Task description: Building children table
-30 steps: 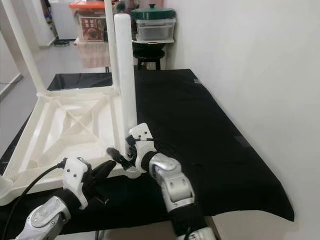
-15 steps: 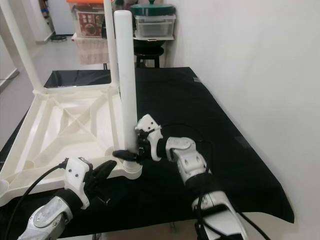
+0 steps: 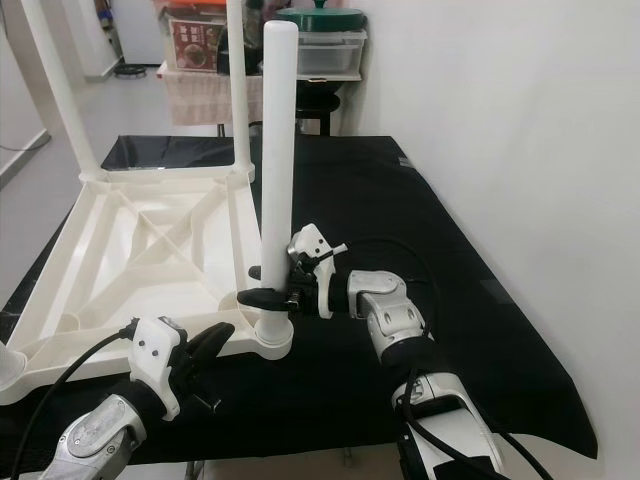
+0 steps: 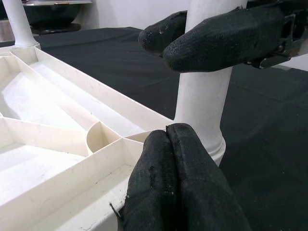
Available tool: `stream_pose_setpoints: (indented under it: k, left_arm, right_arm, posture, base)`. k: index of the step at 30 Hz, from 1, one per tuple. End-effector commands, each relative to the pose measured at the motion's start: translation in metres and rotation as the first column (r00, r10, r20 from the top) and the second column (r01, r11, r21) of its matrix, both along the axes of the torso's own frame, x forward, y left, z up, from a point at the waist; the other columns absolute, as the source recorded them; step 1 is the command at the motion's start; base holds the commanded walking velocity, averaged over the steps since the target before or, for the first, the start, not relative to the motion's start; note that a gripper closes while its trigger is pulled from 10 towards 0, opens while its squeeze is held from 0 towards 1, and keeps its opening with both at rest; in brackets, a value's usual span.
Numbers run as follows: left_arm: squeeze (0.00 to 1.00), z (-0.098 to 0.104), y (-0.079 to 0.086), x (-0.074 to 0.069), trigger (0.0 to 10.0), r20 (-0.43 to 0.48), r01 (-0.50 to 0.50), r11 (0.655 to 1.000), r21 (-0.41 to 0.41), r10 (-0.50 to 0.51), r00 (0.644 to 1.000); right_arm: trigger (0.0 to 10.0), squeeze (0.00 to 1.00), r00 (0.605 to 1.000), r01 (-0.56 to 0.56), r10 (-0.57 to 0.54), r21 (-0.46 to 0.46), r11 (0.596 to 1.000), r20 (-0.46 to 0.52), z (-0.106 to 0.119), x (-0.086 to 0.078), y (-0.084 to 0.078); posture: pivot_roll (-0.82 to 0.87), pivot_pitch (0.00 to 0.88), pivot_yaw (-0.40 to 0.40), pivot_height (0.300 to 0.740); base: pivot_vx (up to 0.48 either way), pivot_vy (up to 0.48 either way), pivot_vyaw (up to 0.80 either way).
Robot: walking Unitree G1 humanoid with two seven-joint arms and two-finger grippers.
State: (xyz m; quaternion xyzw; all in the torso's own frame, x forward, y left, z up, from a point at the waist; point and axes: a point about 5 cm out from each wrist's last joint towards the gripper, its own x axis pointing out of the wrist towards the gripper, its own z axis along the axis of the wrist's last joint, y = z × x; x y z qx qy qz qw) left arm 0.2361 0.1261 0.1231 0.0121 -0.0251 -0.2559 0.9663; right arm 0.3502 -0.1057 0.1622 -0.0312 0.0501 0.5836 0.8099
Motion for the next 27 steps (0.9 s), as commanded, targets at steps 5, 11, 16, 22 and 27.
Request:
stream_pose_setpoints:
  k: [5, 11, 16, 22, 27]
  left_arm:
    - [0.00, -0.001, 0.001, -0.002, 10.0, -0.005, -0.003, 1.000, -0.002, 0.003, 1.000]
    - [0.00, -0.001, 0.005, 0.000, 10.0, -0.012, 0.004, 1.000, -0.005, -0.004, 1.000]
    - [0.00, -0.001, 0.006, 0.002, 10.0, -0.017, 0.018, 1.000, -0.001, -0.018, 1.000]
    - [0.00, 0.000, 0.006, 0.002, 10.0, -0.012, 0.005, 1.000, 0.005, -0.005, 1.000]
    - [0.00, 0.000, 0.005, 0.003, 10.0, -0.013, 0.009, 1.000, 0.003, -0.009, 1.000]
  right_arm:
    - [0.0, 0.00, 0.918, 0.396, -0.396, -0.018, 0.918, -0.004, -0.020, -0.007, 0.021]
    - [0.0, 0.00, 0.778, 0.628, -0.624, -0.085, 0.774, 0.066, -0.028, -0.033, 0.048]
    - [0.0, 0.00, 0.787, 0.617, -0.614, -0.099, 0.780, 0.068, -0.029, -0.030, 0.049]
    - [10.0, 1.00, 0.806, 0.591, -0.591, -0.039, 0.806, 0.000, -0.021, -0.032, 0.054]
    - [10.0, 0.96, 0.907, 0.420, -0.421, 0.036, 0.907, 0.018, -0.003, -0.036, 0.061]
  posture:
    - [0.04, 0.000, -0.067, 0.740]
    - [0.01, 0.000, -0.021, 0.740]
    - [0.02, 0.000, -0.028, 0.740]
    - [0.03, 0.000, -0.032, 0.740]
    - [0.03, 0.000, -0.033, 0.740]
  base:
    - [0.000, 0.000, 0.00]
    - [0.000, 0.000, 0.00]
    - [0.000, 0.000, 0.00]
    - [0.000, 0.000, 0.00]
    - [0.000, 0.000, 0.00]
